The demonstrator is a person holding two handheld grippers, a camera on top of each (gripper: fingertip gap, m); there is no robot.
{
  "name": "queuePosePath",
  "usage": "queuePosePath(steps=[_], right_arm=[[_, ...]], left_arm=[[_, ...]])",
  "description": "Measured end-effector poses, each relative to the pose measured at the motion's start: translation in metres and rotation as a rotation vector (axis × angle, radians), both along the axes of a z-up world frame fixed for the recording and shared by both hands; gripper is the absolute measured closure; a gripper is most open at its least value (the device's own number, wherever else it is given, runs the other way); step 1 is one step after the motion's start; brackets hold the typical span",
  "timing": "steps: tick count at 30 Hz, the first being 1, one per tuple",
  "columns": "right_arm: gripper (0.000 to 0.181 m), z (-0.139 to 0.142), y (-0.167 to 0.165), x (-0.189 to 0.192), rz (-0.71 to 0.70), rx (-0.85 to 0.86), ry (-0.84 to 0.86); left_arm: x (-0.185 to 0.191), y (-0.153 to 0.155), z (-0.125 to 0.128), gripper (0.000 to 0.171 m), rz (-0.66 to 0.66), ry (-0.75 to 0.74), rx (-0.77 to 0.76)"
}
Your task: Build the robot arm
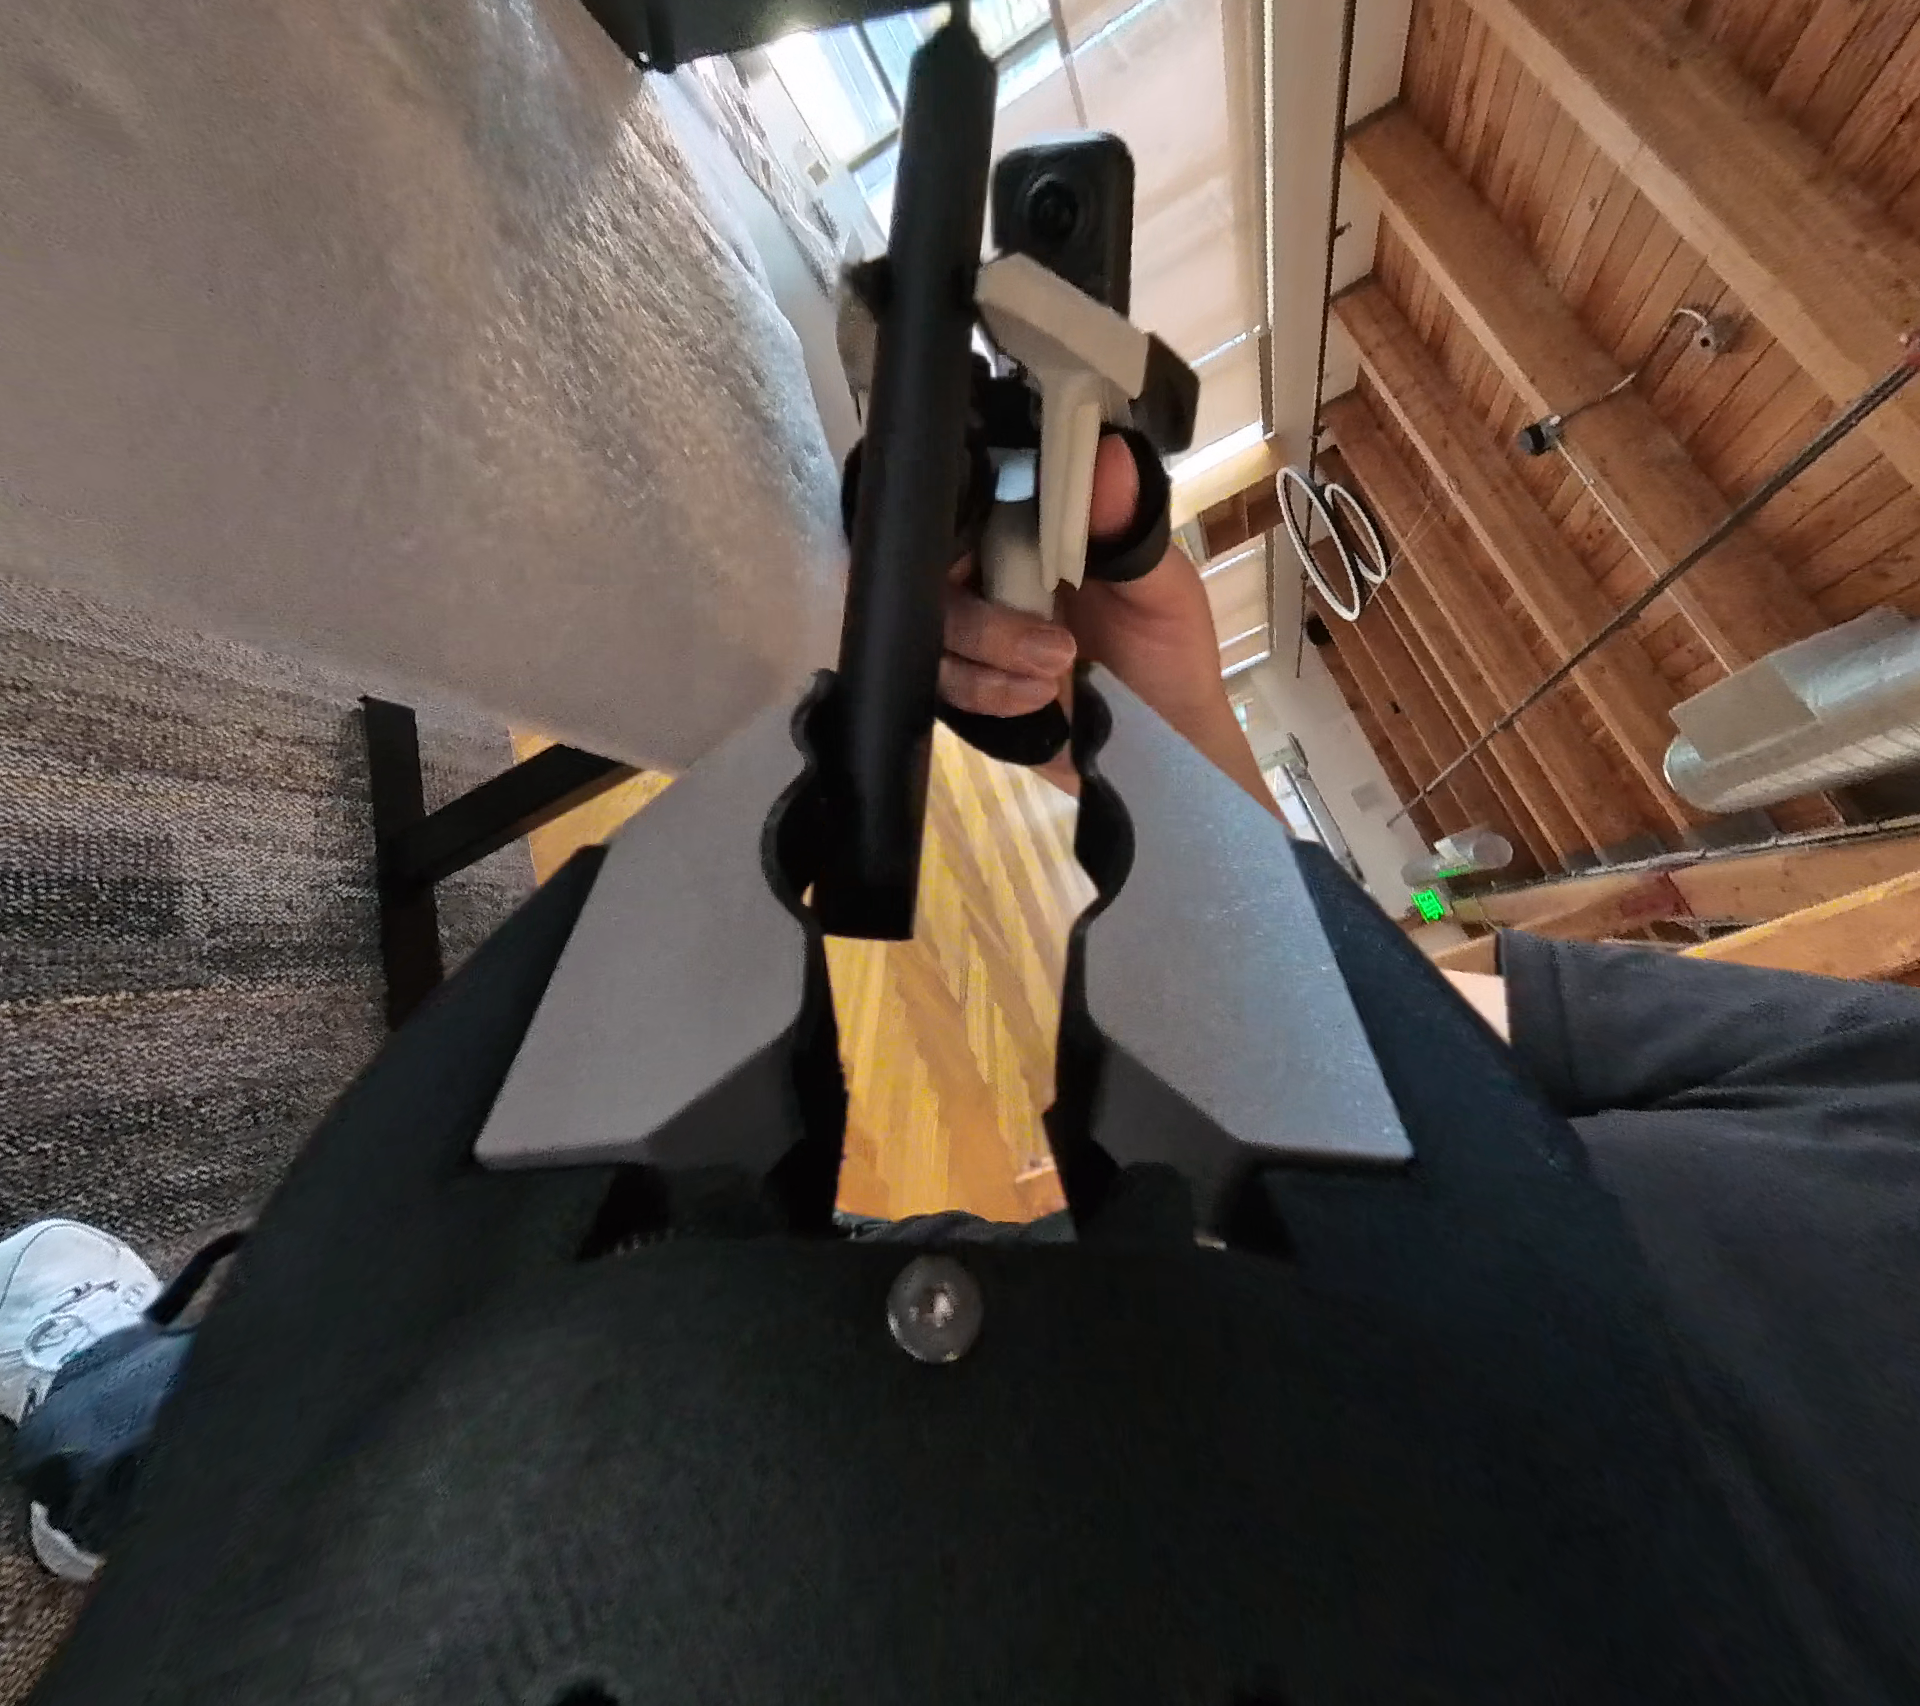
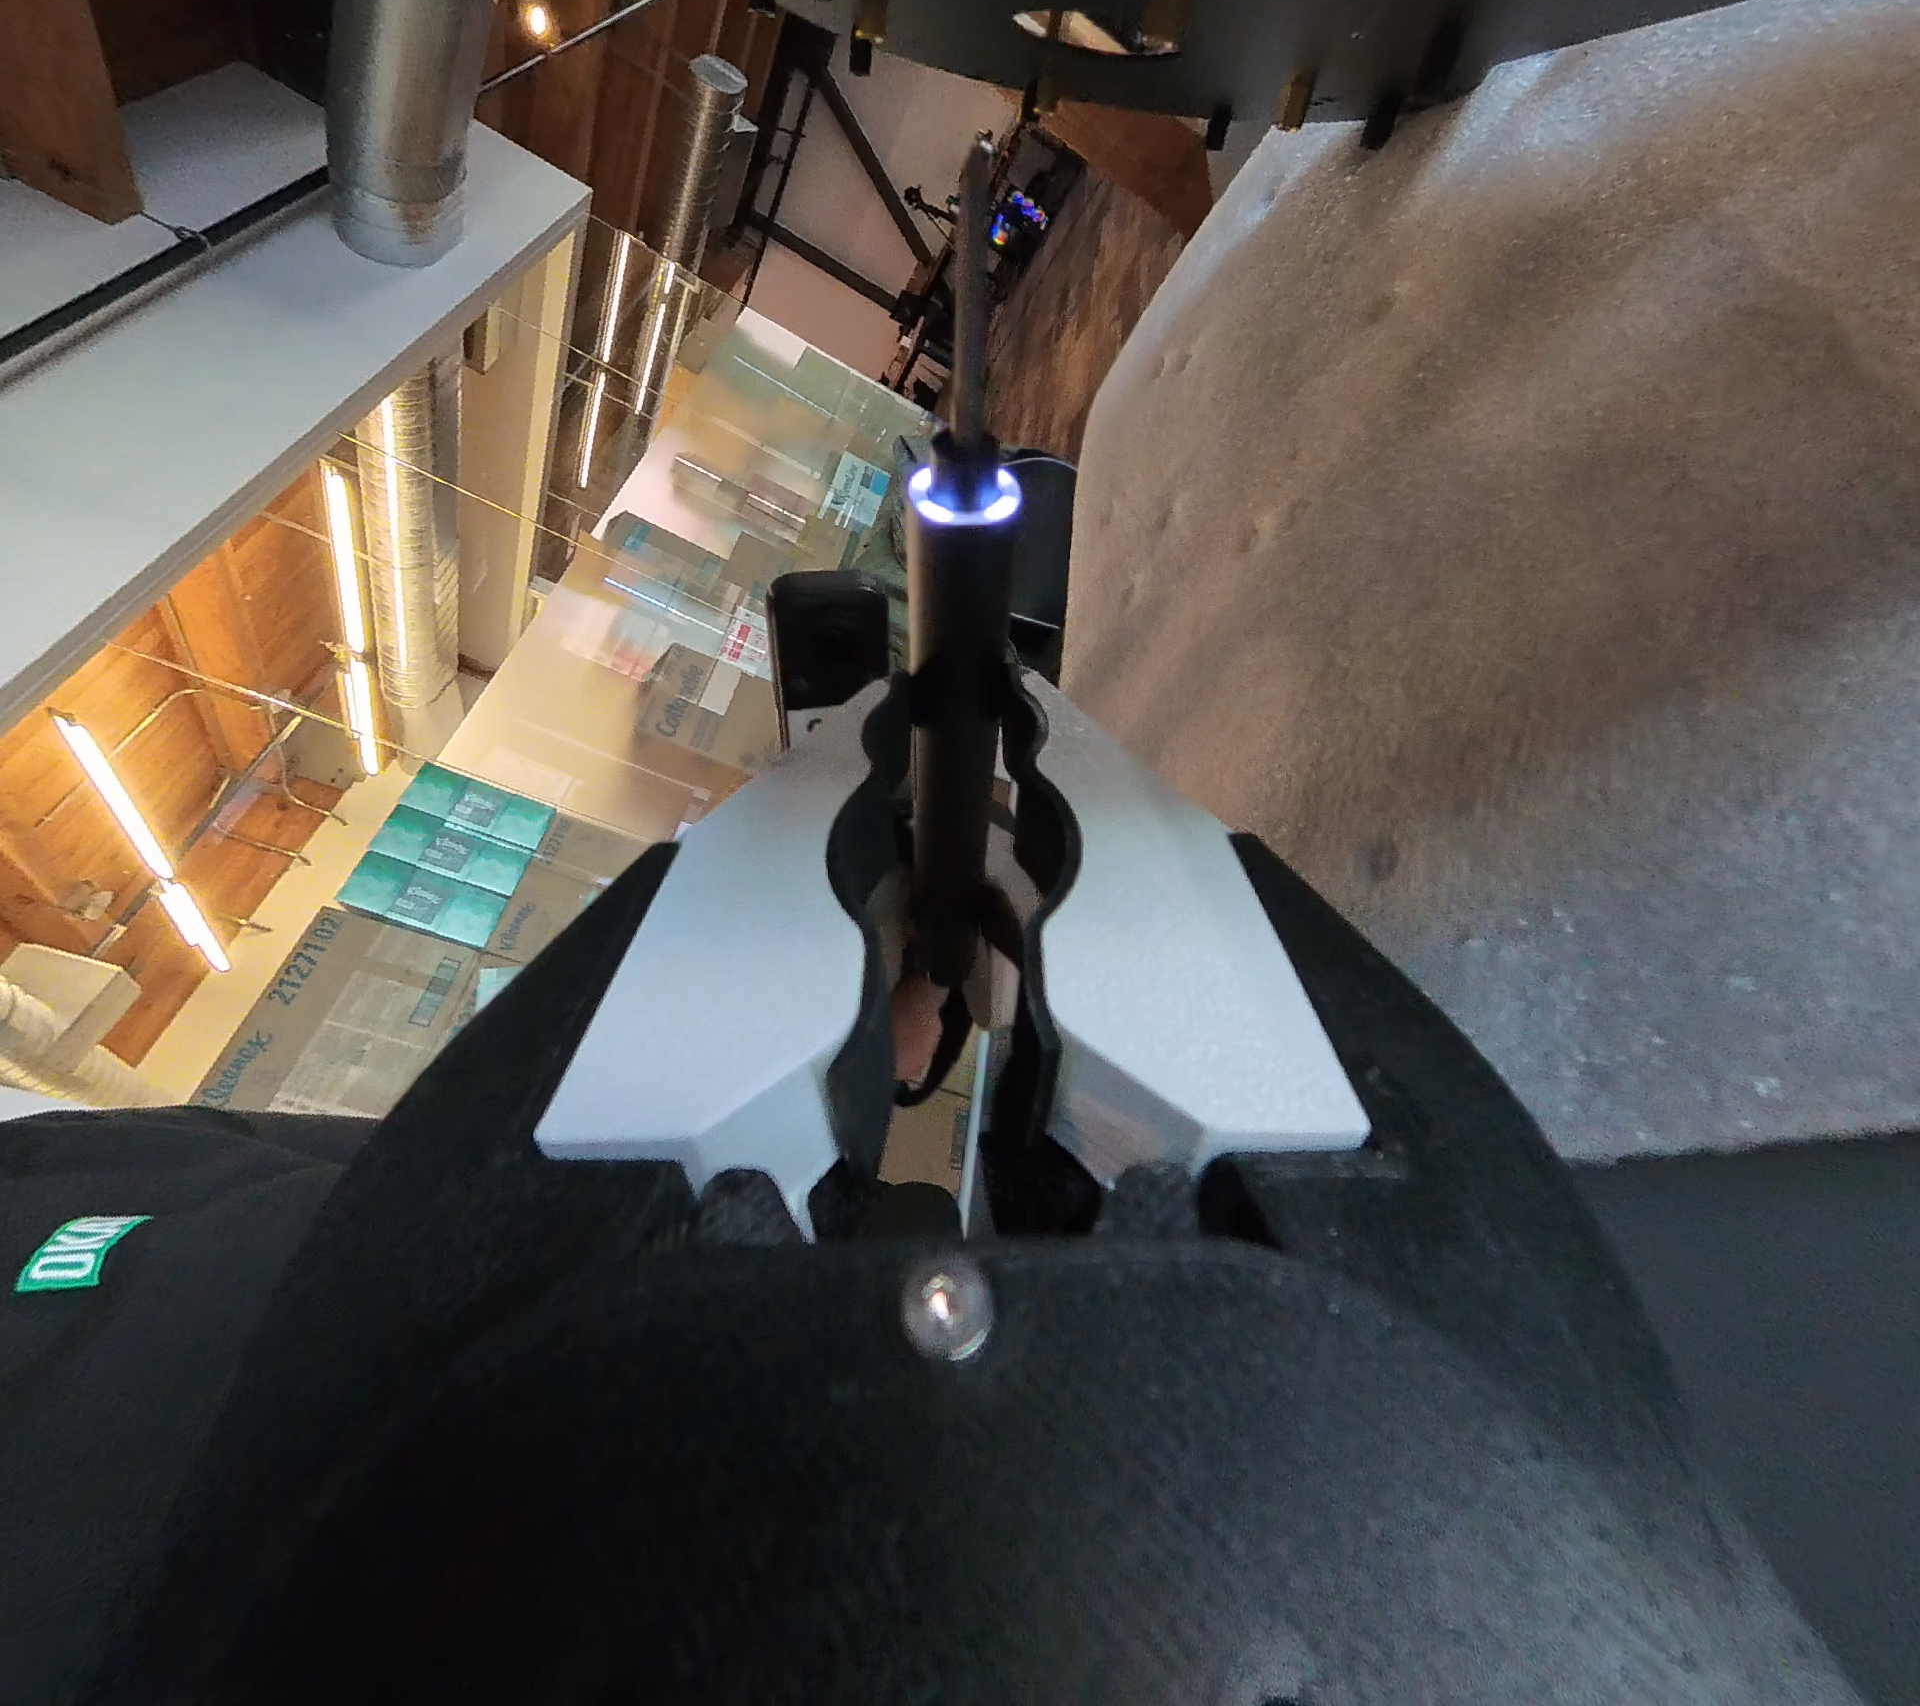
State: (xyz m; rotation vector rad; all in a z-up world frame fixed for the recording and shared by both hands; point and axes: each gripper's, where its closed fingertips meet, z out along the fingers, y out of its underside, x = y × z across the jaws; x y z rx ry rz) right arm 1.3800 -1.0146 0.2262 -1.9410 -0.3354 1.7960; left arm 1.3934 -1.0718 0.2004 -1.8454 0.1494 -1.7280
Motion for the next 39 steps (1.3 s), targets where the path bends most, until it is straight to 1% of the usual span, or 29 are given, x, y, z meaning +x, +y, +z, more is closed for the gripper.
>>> queuePosePath(steps=[3, 6, 10, 11, 13, 15, 16, 19, 20, 21, 24, 26, 29, 32, 39], right_arm=[[0.166, 0.001, -0.001, 0.001, 0.015, -0.003, 0.01], [0.166, 0.003, 0.0, 0.004, 0.014, -0.003, 0.019], [0.166, 0.003, -0.001, 0.007, 0.02, 0.01, 0.006], [0.165, 0.003, -0.001, 0.008, 0.021, 0.011, 0.006], [0.166, 0.004, -0.003, 0.009, 0.025, 0.007, 0.012], [0.166, 0.006, -0.004, 0.009, 0.029, 0.004, 0.021], [0.166, 0.006, -0.004, 0.01, 0.033, 0.001, 0.027], [0.166, 0.008, -0.005, 0.011, 0.042, -0.004, 0.033], [0.166, 0.008, -0.005, 0.011, 0.046, -0.008, 0.035], [0.166, 0.008, -0.005, 0.011, 0.049, -0.015, 0.038], [0.166, 0.007, -0.003, 0.012, 0.049, -0.024, 0.028], [0.167, 0.009, 0.002, 0.012, 0.04, -0.033, 0.04], [0.155, 0.01, 0.008, 0.012, 0.047, -0.092, 0.08], [0.165, -0.001, 0.012, 0.011, 0.041, -0.06, -0.006], [0.166, -0.007, 0.017, 0.011, 0.071, -0.045, -0.083]], left_arm=[[-0.005, 0.003, 0.0, 0.136, -0.004, 0.021, 0.018], [0.0, 0.001, 0.0, 0.141, -0.058, 0.031, 0.02], [-0.004, 0.006, 0.001, 0.134, -0.033, 0.041, 0.031], [-0.006, 0.006, 0.002, 0.135, -0.028, 0.045, 0.034], [-0.008, 0.005, 0.002, 0.138, -0.037, 0.057, 0.042], [-0.008, 0.001, 0.003, 0.144, -0.067, 0.071, 0.054], [-0.008, 0.0, 0.004, 0.144, -0.078, 0.075, 0.056], [-0.01, 0.002, 0.005, 0.147, -0.069, 0.08, 0.07], [-0.009, 0.001, 0.004, 0.156, -0.077, 0.083, 0.074], [-0.007, 0.0, 0.004, 0.156, -0.089, 0.082, 0.075], [0.002, -0.004, 0.002, 0.156, -0.131, 0.043, 0.011], [0.006, -0.001, 0.005, 0.156, -0.114, -0.023, -0.036], [0.007, 0.005, 0.002, 0.156, -0.062, -0.072, -0.071], [0.008, 0.008, -0.003, 0.157, -0.047, -0.09, -0.091], [0.01, 0.014, -0.01, 0.156, -0.034, -0.105, -0.085]])
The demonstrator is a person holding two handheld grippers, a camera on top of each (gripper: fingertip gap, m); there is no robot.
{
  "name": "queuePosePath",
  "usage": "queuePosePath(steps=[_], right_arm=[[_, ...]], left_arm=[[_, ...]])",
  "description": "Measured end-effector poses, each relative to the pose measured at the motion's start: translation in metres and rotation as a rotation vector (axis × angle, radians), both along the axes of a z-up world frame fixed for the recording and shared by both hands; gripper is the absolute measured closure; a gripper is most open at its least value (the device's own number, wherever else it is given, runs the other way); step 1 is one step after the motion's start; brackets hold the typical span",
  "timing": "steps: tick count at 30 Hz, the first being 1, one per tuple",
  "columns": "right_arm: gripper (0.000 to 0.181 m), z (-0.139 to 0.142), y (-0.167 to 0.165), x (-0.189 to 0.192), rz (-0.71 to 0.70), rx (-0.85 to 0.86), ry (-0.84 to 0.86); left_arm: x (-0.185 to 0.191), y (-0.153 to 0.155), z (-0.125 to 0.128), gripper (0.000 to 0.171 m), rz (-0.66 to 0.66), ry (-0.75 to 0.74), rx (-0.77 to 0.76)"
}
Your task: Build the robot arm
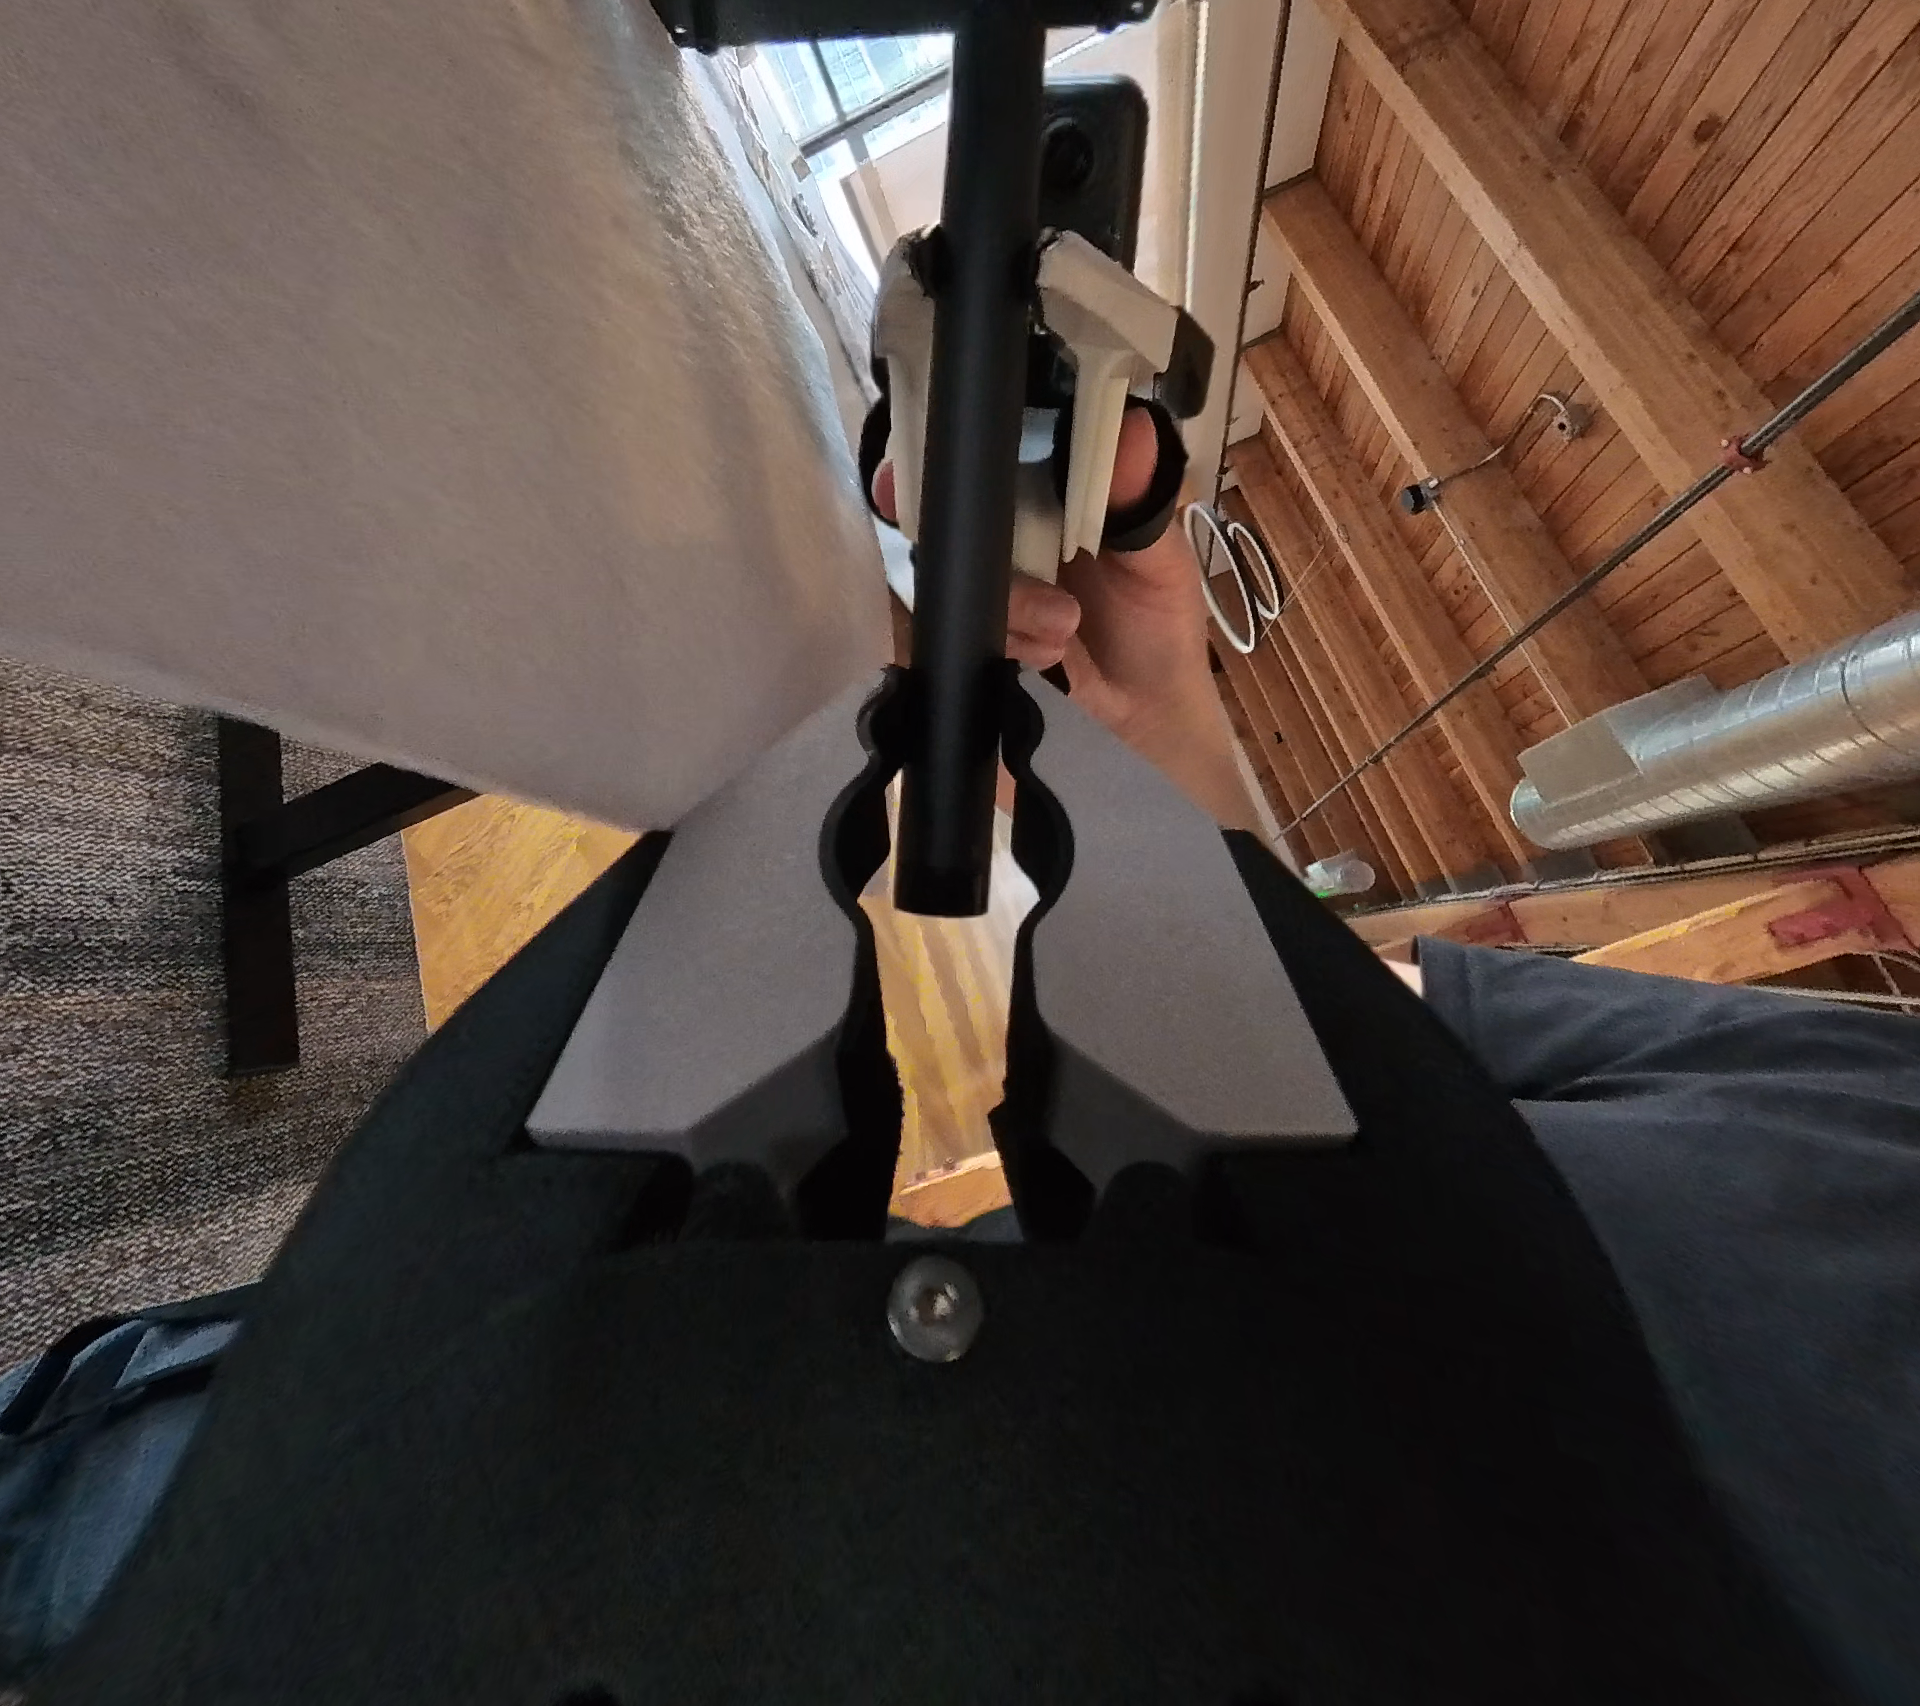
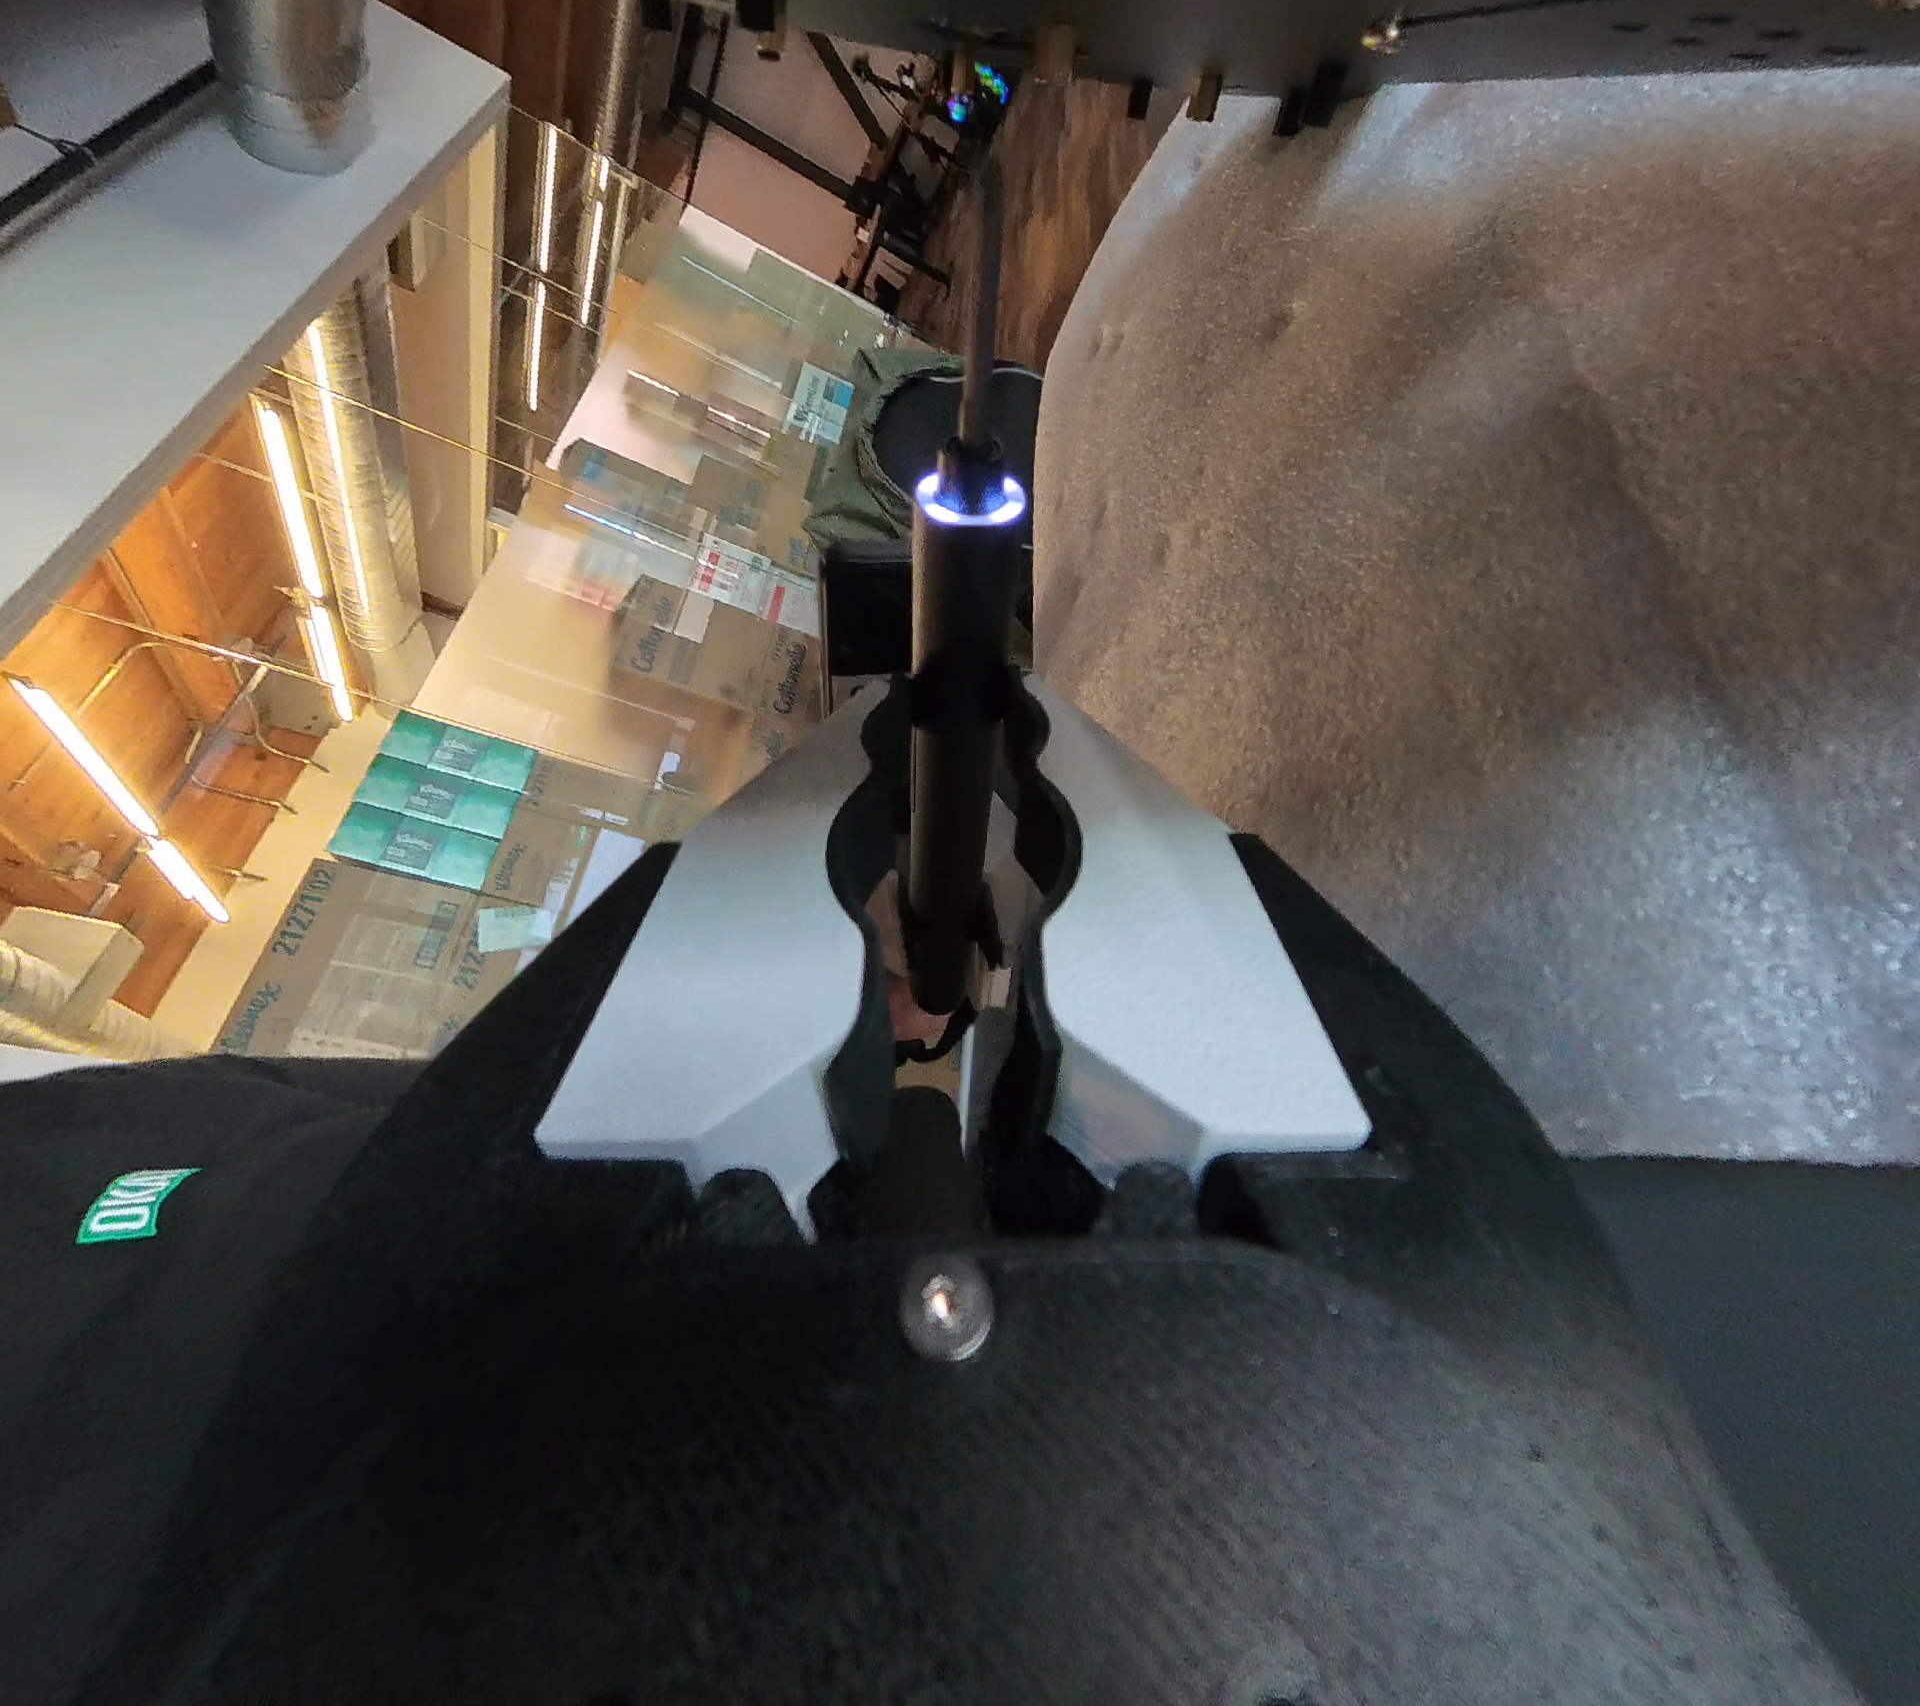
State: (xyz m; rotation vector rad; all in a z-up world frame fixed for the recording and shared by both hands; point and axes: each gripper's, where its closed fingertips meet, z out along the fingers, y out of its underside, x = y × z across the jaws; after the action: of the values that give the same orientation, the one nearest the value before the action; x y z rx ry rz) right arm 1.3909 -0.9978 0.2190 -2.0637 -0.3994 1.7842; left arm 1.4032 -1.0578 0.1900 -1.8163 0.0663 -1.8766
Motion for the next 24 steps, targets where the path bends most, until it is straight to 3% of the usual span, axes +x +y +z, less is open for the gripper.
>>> queuePosePath(steps=[10, 17, 24], right_arm=[[0.165, -0.0099, 0.007, -0.0007, 0.028, -0.054, -0.053], [0.15, -0.0062, 0.005, -0.0031, 0.043, -0.004, -0.074], [0.16, -0.0045, 0.0055, -0.0014, 0.071, 0.01, -0.052]], left_arm=[[0.0049, 0.0043, -0.0067, 0.157, -0.002, -0.016, -0.03], [0.0042, 0.003, -0.0055, 0.157, 0.03, -0.031, -0.046], [0.0013, 0.0036, -0.0018, 0.157, 0.045, -0.081, -0.041]])
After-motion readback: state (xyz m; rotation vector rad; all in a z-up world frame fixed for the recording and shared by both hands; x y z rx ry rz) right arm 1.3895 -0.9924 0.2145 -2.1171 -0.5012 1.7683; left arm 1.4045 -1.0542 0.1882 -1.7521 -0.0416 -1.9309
